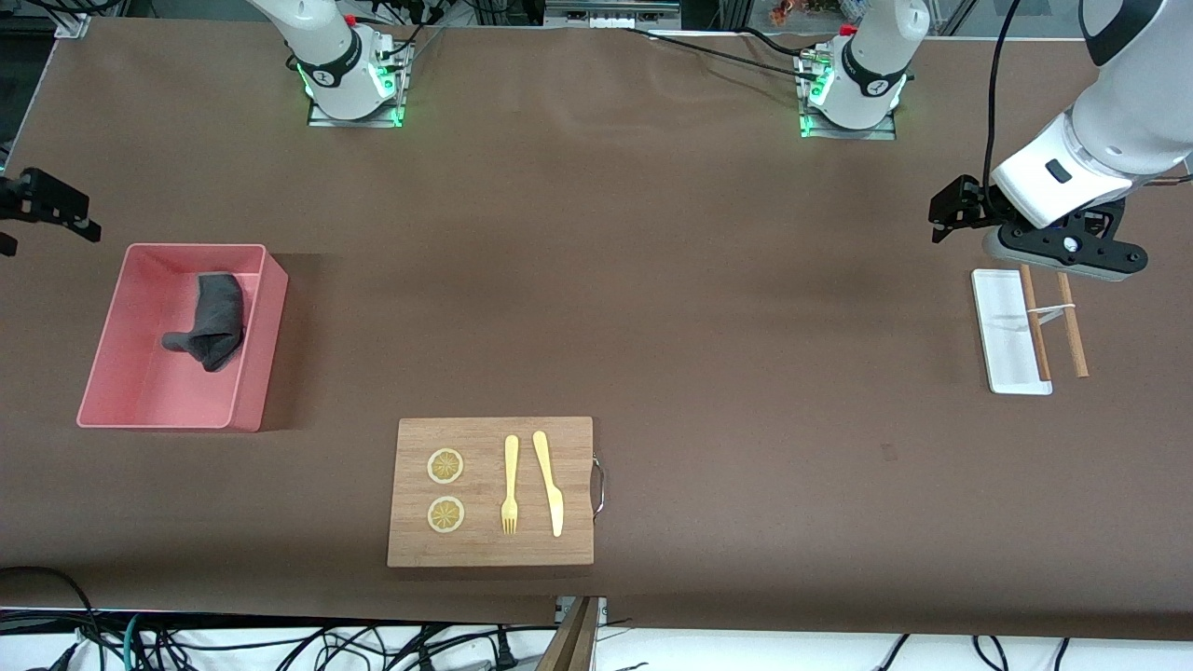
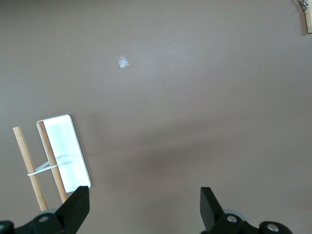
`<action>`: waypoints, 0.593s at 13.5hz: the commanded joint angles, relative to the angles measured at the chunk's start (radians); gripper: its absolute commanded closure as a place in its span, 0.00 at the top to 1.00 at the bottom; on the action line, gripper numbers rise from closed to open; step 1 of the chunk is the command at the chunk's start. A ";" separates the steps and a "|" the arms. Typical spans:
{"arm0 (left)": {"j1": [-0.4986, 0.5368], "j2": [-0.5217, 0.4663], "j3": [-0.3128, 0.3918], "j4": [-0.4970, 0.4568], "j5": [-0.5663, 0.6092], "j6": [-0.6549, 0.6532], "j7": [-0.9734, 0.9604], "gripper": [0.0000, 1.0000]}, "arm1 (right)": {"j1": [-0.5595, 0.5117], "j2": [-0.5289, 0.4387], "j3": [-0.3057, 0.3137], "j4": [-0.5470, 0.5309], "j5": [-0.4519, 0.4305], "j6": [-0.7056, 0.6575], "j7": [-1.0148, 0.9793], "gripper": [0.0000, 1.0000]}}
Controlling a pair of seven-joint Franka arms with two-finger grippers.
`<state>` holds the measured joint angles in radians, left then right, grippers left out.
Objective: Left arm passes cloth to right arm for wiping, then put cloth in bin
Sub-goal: 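Open the right gripper to drop the cloth into the bin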
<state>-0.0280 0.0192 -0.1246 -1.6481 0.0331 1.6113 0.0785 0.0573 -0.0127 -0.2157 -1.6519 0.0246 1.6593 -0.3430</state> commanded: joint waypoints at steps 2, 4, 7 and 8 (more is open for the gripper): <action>-0.001 0.005 -0.004 0.016 0.028 -0.001 0.001 1.00 | -0.002 -0.039 0.022 -0.017 0.001 -0.074 0.212 1.00; -0.001 0.005 -0.004 0.016 0.028 -0.001 0.003 1.00 | -0.002 -0.041 0.068 -0.009 -0.003 -0.099 0.280 1.00; -0.001 0.005 -0.004 0.016 0.028 -0.001 0.001 1.00 | -0.002 -0.038 0.085 -0.009 -0.025 -0.108 0.291 1.00; -0.001 0.005 -0.004 0.016 0.028 -0.001 0.003 1.00 | -0.002 -0.036 0.085 -0.009 -0.025 -0.108 0.289 1.00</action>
